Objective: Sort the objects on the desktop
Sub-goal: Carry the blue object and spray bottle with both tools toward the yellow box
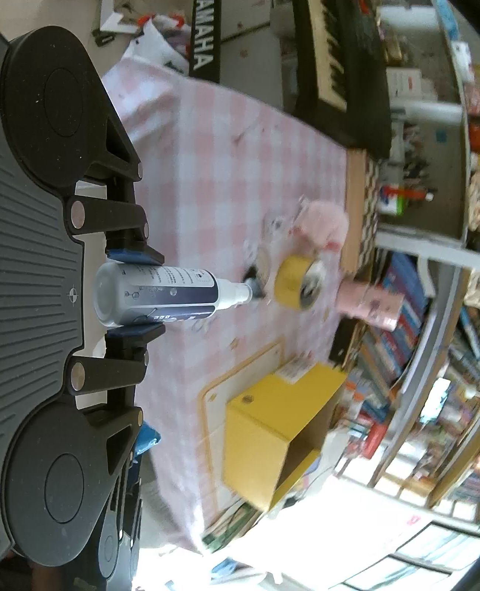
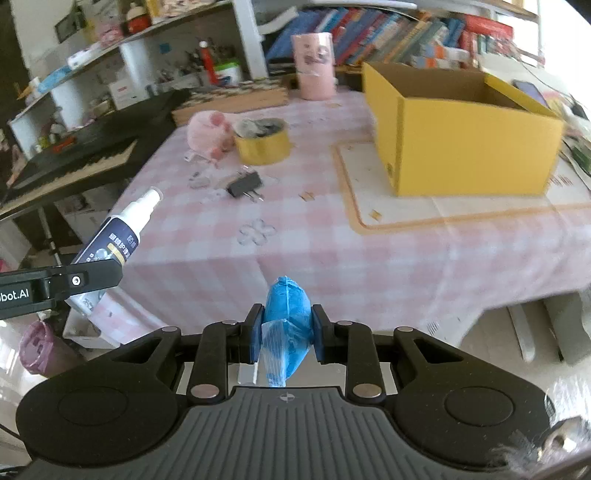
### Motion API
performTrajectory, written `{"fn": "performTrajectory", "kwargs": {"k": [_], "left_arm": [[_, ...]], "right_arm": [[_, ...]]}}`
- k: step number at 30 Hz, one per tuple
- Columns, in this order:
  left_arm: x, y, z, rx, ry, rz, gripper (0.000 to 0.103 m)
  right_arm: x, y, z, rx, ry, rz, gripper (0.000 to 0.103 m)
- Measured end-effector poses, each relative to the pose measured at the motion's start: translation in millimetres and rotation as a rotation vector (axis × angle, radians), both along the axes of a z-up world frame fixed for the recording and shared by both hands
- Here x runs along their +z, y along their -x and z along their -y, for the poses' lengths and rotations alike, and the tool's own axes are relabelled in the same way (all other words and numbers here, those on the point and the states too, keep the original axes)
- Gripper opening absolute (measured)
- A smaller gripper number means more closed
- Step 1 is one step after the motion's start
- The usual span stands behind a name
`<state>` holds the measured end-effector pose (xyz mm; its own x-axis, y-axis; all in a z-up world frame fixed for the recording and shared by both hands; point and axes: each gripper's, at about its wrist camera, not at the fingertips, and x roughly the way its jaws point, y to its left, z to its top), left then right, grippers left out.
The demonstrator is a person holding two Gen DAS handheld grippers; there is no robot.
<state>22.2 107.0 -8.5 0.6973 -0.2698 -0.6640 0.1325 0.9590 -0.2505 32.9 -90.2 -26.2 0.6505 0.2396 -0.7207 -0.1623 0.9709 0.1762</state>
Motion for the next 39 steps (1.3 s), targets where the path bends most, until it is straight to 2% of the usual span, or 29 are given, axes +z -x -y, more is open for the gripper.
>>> {"fn": "performTrajectory", "kwargs": {"k": [10, 21, 29, 39], "left_arm": [[-4.1, -5.3, 42.8, -0.186, -0.002, -0.017, 0.031], [-5.9, -15.3, 84.9, -0.351, -0.017, -0.015, 0.031], [-3.9, -29.3, 101.9, -0.402, -0.029, 0.010, 0.031], [-3.2, -42.9, 111.7, -0.417, -0.019, 0.023, 0.031]], "right_arm": [[-1.0, 33.8, 39.6, -0.168, 0.002, -0.009, 0.024], [0.6, 44.8, 75.3, -0.314, 0.002, 0.001, 0.024], [2.8, 36.1, 88.1, -0.347, 0.007, 0.008, 0.024], [5.3, 18.4, 95.8, -0.338, 0.025, -0.001, 0.024]]}}
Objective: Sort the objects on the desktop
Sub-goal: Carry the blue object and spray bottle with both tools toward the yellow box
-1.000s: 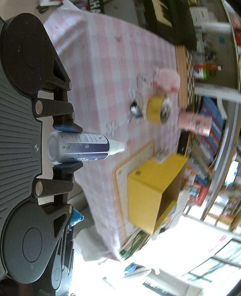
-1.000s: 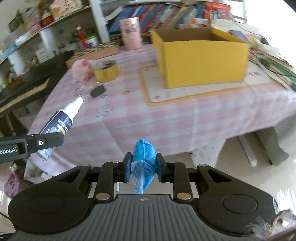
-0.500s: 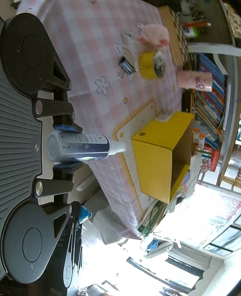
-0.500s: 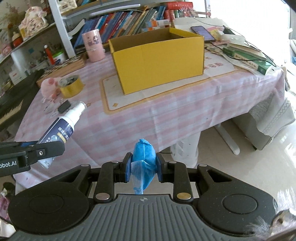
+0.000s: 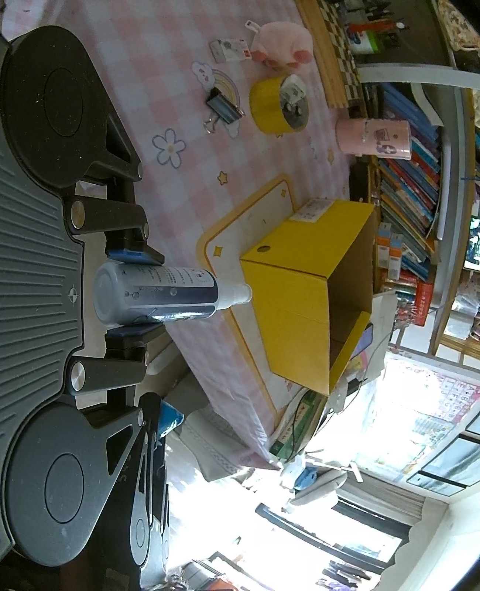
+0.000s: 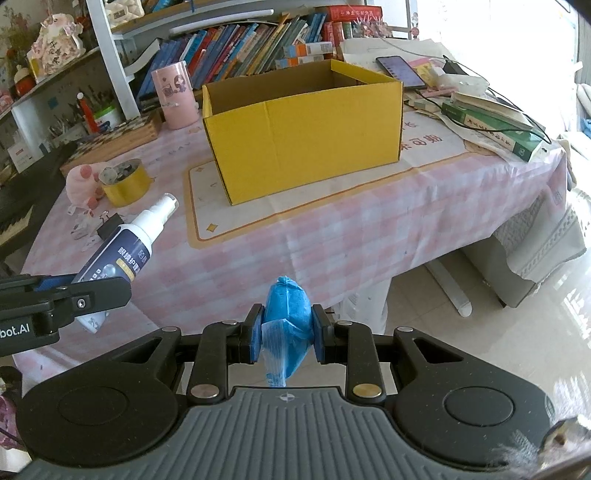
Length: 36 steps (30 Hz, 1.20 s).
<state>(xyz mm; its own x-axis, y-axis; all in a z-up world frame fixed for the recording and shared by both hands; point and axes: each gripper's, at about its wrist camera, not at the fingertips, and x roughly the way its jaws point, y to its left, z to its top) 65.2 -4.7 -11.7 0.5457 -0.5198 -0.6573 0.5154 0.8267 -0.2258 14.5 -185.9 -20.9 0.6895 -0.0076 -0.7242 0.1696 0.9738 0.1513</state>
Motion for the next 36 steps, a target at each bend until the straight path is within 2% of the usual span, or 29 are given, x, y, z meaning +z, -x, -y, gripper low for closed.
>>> {"fn": "performTrajectory", "kwargs": {"k": [8, 15, 21, 30, 36], "left_arm": [[-0.2, -7.5, 10.4, -0.013, 0.002, 0.010, 0.031], [6.3, -14.4, 27.7, -0.028, 0.003, 0.055, 0.031], [16.1, -30.5, 43.7, -0.008, 0.055, 0.073, 0.031], [41.6, -65.2, 79.7, 0.042, 0.136, 0.134, 0.031], [59.2, -95.3, 101.3, 0.117, 0.162, 0.171, 0.031]], "right_arm": [[-0.8, -9.1, 5.1, 0.014, 0.010, -0.005, 0.024], [1.6, -22.0, 18.1, 0.035, 0.020, 0.015, 0.024], [9.9, -41.7, 40.1, 0.053, 0.044, 0.029, 0.024], [53.8, -85.1, 82.2, 0.115, 0.098, 0.166, 0.024], [81.6, -124.5, 109.7, 0.195, 0.121, 0.259, 0.024]]}}
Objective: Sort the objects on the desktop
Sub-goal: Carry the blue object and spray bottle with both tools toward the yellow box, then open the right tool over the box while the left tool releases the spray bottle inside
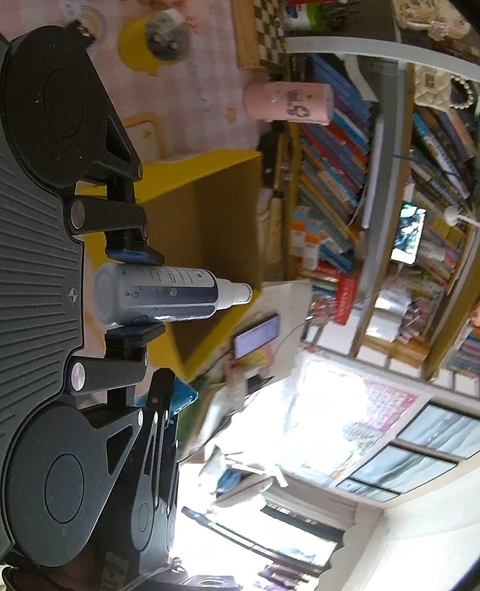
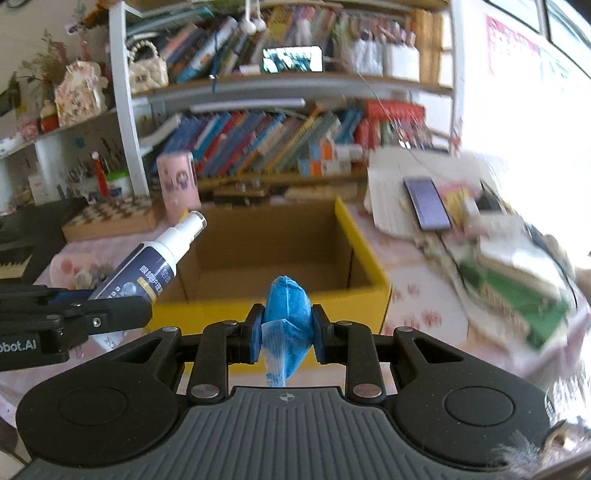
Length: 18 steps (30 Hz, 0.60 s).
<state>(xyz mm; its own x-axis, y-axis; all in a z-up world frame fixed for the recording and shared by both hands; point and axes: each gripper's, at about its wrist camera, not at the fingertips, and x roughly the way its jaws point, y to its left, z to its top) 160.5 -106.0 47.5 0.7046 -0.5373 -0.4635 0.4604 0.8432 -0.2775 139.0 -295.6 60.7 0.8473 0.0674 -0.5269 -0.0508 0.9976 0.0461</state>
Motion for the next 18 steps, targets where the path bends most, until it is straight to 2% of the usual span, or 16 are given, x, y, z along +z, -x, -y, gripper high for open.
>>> {"fn": "performTrajectory", "kwargs": {"k": [7, 18], "left_arm": [[2.1, -38.1, 24.3, 0.092, -0.015, -0.003, 0.031], [-21.0, -93.8, 48.8, 0.166, -0.134, -0.064, 0.031]], "right_arm": [[7.0, -51.6, 19.8, 0.123, 0.066, 0.030, 0.024], [-17.5, -134.9, 26.6, 0.335, 0.200, -0.075, 0.024]]}}
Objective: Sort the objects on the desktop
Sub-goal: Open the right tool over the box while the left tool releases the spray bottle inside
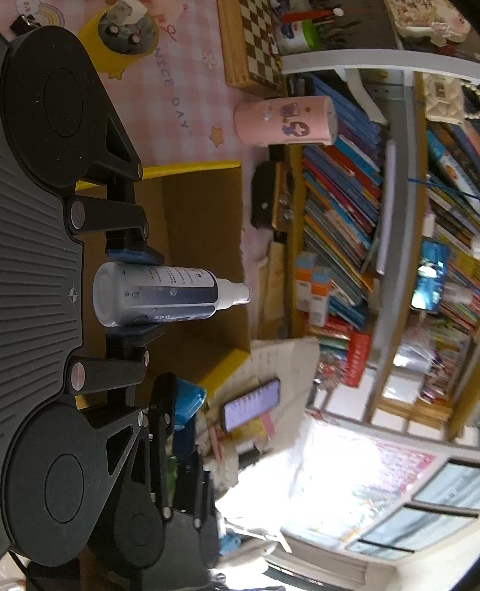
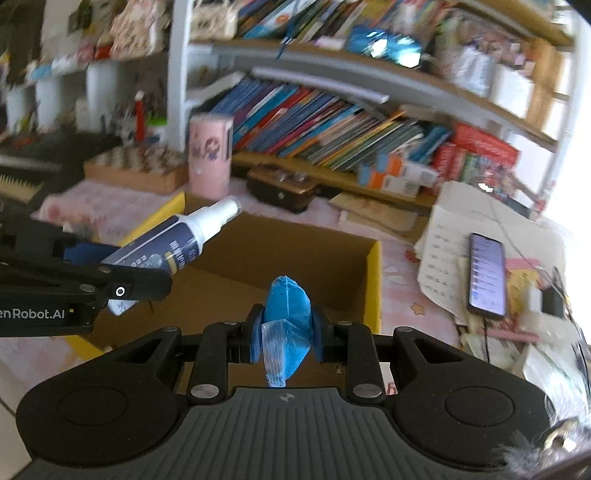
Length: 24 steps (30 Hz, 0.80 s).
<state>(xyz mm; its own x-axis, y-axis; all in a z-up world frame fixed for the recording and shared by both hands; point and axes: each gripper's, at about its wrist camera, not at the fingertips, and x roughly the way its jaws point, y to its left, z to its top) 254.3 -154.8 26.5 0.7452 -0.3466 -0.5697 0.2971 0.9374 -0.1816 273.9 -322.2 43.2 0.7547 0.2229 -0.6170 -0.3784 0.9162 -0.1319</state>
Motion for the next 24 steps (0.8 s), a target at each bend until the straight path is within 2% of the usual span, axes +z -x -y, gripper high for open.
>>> {"fn": "performTrajectory", "kwargs": {"k": [6, 8, 11, 12, 13, 16, 22, 24], "left_arm": [[-24.7, -34.1, 10.2, 0.027, -0.081, -0.108, 0.031], [-27.9, -36.0, 16.2, 0.018, -0.133, -0.083, 0.031], [-30.2, -43.0, 21.1, 0.020, -0.147, -0.087, 0.031], [-31.4, -46.0, 22.0, 0.024, -0.149, -0.096, 0.021], [-32.6, -48.5, 23.1, 0.025, -0.151, -0.103, 0.020], [-35.1, -52.3, 29.5, 0.016, -0.181, -0.101, 0.020], [-35.0, -50.2, 33.7, 0.020, -0.199, -0.093, 0.020], [-35.1, -48.2, 32.5, 0.032, -0.196, -0.092, 0.021]], "right_arm": [[-23.4, -52.8, -14.7, 0.137, 0.128, -0.111, 0.024], [-32.9, -66.6, -19.8, 0.172, 0.169, -0.148, 0.024], [-46.9, -84.8, -25.9, 0.208, 0.220, -0.202, 0.024], [-51.0, -88.8, -27.4, 0.217, 0.235, -0.213, 0.024], [-55.7, -93.1, -28.9, 0.228, 0.255, -0.224, 0.024], [-64.2, -102.7, -33.2, 0.253, 0.281, -0.298, 0.024], [-74.6, -101.1, -39.9, 0.312, 0.336, -0.368, 0.025], [-73.9, -99.6, -39.8, 0.319, 0.333, -0.365, 0.031]]}}
